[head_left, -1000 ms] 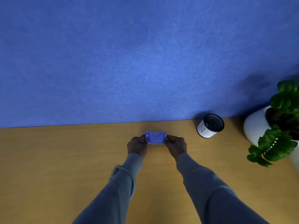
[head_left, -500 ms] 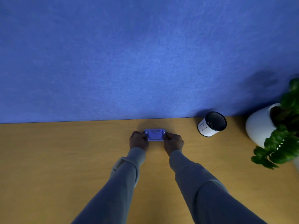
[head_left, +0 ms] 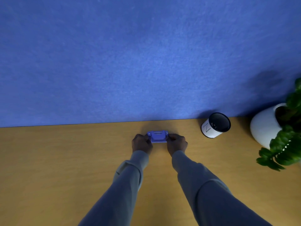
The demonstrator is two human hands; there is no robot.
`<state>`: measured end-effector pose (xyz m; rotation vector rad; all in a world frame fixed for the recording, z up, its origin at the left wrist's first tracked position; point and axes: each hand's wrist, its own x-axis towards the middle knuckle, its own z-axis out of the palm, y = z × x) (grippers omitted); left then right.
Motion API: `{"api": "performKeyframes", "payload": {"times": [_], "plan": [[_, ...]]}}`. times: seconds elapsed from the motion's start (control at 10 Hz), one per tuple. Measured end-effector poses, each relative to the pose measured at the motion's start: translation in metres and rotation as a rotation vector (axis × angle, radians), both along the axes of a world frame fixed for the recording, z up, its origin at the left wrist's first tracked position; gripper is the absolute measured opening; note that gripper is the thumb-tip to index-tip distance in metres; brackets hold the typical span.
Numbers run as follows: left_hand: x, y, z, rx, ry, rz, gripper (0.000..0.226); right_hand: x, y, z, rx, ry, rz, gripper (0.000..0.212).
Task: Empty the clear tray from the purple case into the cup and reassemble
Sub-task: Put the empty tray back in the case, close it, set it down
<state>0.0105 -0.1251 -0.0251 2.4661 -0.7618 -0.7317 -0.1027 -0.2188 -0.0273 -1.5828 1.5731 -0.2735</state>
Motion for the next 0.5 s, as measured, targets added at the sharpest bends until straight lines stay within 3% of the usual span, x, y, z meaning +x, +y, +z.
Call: {"api": "performKeyframes", "payload": {"times": [0.2,0.5], "plan": [[0.000,0.000,0.000,0.015,-0.015,-0.023,0.031,-0.003,0.001,0.004,0.006,-0.014,0.032,0.024],[0.005,0.014,0.017,0.060,-0.056,-0.079,0.035,-0.021,-0.014,0.046,0.057,-0.232,0.103,0.026]]}}
